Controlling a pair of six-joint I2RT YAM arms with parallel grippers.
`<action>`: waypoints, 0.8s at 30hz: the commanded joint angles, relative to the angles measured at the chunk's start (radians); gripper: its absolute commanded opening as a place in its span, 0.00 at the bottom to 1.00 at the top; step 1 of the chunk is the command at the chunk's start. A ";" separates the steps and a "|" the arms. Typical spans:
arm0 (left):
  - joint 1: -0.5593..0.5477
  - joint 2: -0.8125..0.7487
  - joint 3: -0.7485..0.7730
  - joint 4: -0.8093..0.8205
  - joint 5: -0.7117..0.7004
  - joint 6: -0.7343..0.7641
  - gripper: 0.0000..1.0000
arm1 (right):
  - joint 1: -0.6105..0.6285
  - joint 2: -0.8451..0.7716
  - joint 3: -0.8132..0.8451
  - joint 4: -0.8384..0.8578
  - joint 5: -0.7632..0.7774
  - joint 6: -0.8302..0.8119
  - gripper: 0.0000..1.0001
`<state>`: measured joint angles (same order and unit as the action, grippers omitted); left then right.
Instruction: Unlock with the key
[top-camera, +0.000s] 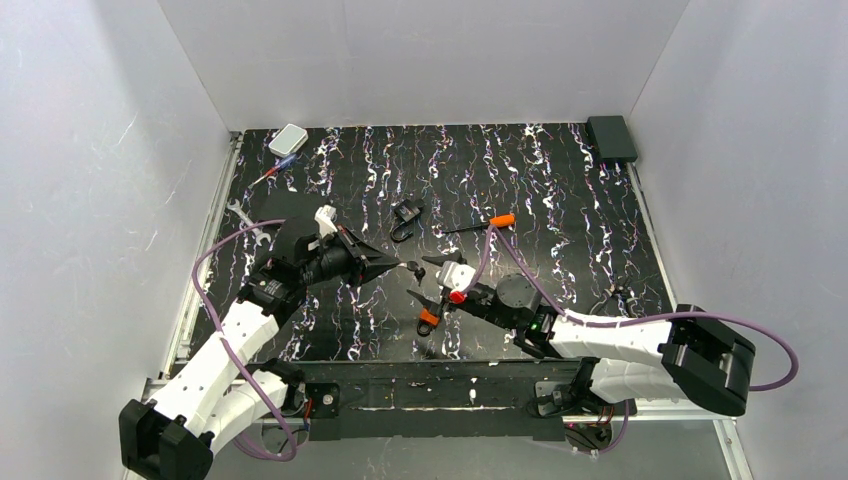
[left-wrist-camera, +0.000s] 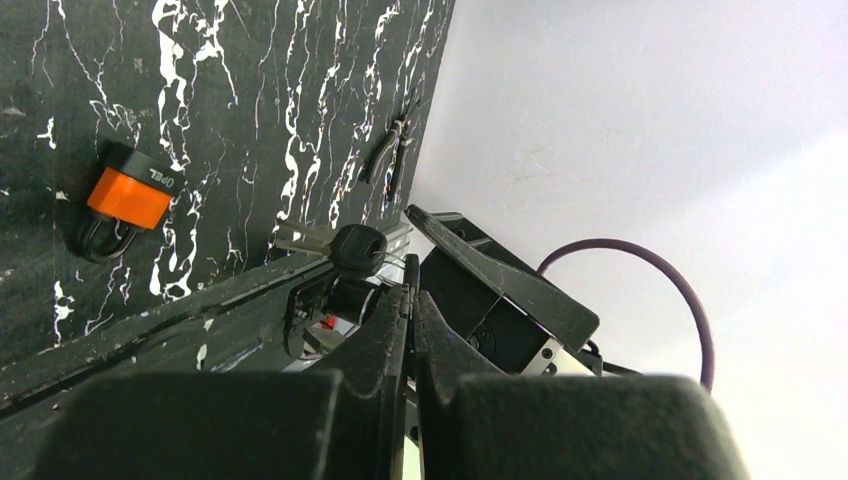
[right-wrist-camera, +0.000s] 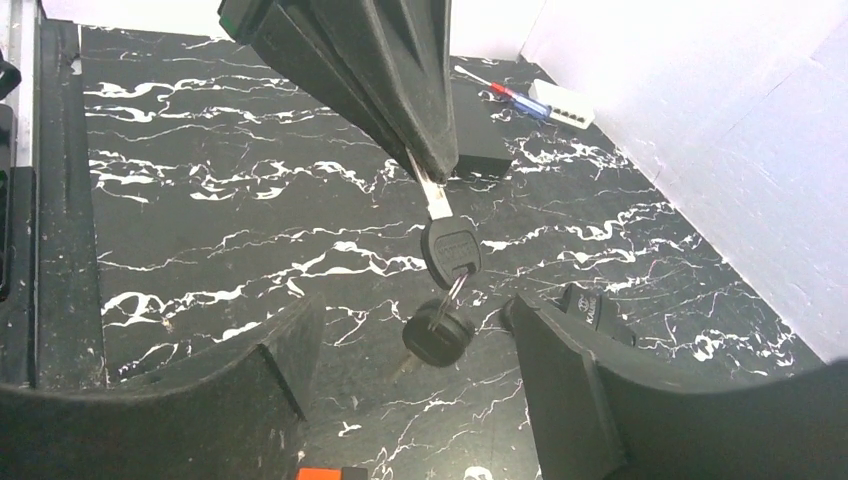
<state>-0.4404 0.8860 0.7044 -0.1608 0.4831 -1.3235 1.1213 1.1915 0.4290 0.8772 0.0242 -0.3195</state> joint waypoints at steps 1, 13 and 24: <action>0.002 -0.017 0.048 -0.030 0.034 -0.005 0.00 | 0.009 0.007 0.045 0.098 0.004 -0.043 0.73; 0.002 -0.022 0.052 -0.056 0.035 0.012 0.00 | 0.010 0.049 0.095 0.093 0.005 -0.070 0.54; 0.002 -0.017 0.053 -0.059 0.043 0.014 0.00 | 0.011 0.070 0.116 0.074 -0.004 -0.073 0.26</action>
<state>-0.4404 0.8845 0.7280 -0.2081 0.5056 -1.3228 1.1267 1.2499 0.4919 0.9001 0.0265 -0.3840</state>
